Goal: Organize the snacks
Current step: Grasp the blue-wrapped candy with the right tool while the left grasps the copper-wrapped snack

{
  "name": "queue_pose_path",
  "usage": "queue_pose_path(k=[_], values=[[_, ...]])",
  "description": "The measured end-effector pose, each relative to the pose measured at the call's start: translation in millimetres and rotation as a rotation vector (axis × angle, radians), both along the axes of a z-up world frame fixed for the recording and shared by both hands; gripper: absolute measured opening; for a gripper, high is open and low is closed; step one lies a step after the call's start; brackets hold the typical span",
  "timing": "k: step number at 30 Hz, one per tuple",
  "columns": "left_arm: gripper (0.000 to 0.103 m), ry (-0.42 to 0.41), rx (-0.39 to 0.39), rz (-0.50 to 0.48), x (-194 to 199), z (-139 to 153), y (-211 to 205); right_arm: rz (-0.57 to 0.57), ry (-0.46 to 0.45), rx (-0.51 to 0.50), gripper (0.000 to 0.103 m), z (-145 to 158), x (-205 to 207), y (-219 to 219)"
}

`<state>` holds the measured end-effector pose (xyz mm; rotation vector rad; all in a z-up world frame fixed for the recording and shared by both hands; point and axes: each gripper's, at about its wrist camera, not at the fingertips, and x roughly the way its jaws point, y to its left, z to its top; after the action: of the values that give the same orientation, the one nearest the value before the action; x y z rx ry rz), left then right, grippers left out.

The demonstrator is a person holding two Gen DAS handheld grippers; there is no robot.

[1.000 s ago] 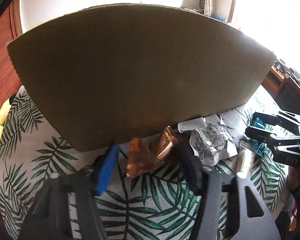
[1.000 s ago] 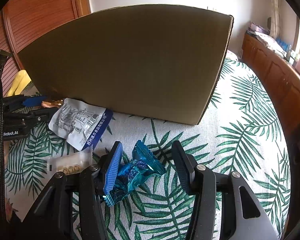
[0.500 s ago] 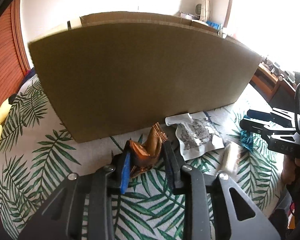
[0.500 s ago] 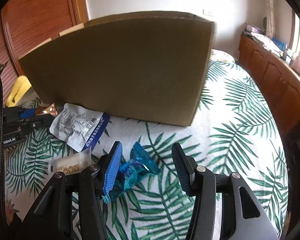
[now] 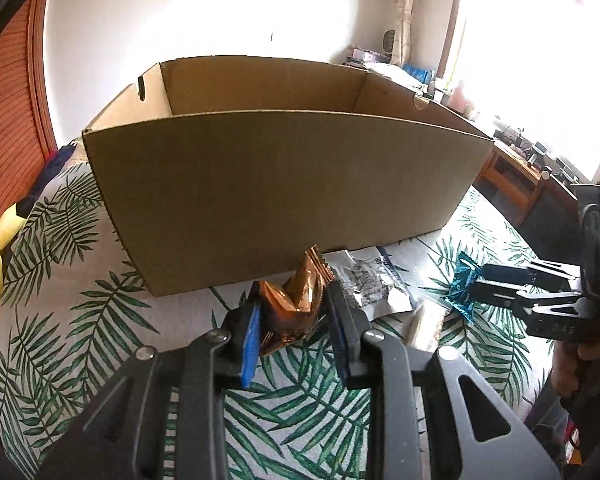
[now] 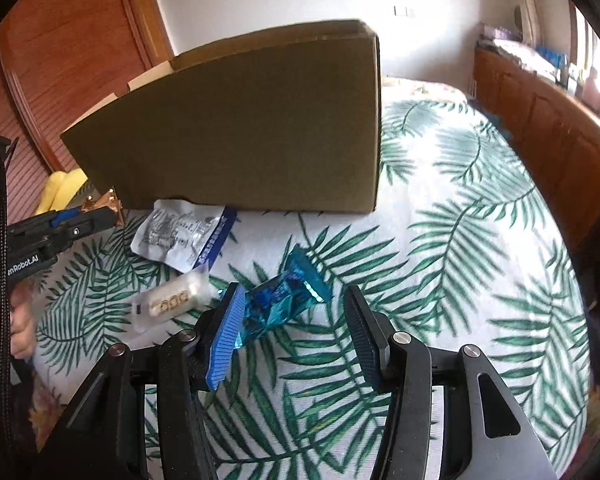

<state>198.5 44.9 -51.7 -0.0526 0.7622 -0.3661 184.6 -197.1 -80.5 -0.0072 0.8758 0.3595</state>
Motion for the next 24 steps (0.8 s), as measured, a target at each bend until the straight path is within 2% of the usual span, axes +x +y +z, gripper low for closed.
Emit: queue_pose_path(k=[7,18,24], values=[[0.028,-0.007,-0.011,-0.005,-2.1,2.5,-0.5,-0.004,0.03,0.007,0.052,-6.2,11.3,8.7],[0.028,-0.009,-0.02,-0.01,-2.5,2.9,2.6,0.03,-0.004,-0.095,0.045,-7.5,11.2,30.6],[0.028,-0.01,-0.02,-0.01,-2.8,2.9,-1.1,0.05,-0.011,-0.117,0.044,-9.0,6.3,34.2]])
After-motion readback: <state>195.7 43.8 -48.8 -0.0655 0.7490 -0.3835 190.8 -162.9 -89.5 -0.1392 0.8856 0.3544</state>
